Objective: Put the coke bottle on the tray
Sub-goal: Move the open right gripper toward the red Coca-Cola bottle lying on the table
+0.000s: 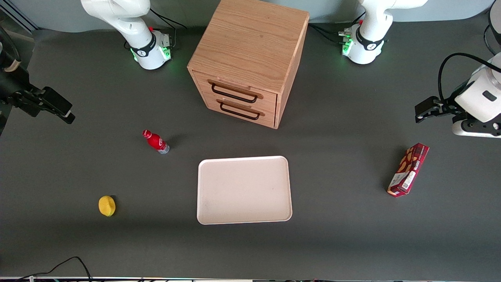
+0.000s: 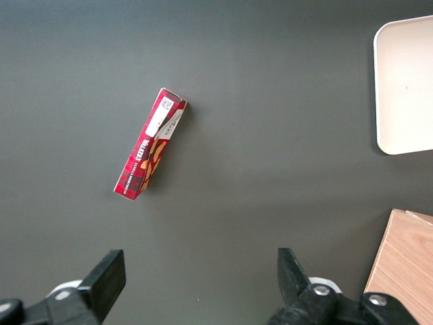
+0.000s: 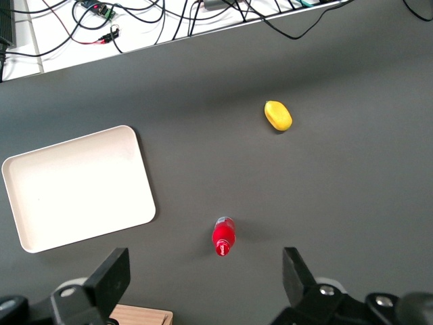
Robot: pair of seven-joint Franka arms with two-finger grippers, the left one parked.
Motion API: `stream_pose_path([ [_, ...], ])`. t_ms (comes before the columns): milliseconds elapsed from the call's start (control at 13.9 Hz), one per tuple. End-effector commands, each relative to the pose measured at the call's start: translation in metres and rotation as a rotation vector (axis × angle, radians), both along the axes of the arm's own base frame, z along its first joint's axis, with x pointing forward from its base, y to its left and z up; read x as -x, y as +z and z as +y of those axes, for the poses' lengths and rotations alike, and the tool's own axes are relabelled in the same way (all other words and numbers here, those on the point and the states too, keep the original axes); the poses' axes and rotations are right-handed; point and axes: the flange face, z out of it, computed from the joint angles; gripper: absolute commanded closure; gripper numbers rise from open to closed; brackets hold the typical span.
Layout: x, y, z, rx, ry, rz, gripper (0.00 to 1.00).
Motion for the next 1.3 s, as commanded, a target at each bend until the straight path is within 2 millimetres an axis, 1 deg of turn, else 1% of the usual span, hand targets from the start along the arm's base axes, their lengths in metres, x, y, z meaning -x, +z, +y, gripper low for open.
stream_pose_path([
  [0, 0.003, 0.010, 0.002, -0.040, -0.028, 0.002, 0.00],
  [288, 0.003, 0.006, 0.009, -0.044, -0.040, 0.014, 0.00],
  [505, 0.004, 0.001, 0.009, -0.039, -0.037, 0.037, 0.00],
  [649, 0.003, -0.013, 0.011, -0.034, -0.040, 0.084, 0.00],
  [793, 0.001, -0.037, 0.016, -0.026, -0.032, 0.135, 0.00],
  [937, -0.006, -0.069, 0.023, -0.073, -0.022, 0.180, 0.00],
  [1081, -0.015, -0.117, 0.025, -0.090, -0.020, 0.186, 0.00],
  [1225, -0.017, -0.166, 0.029, -0.089, -0.022, 0.174, 0.00],
])
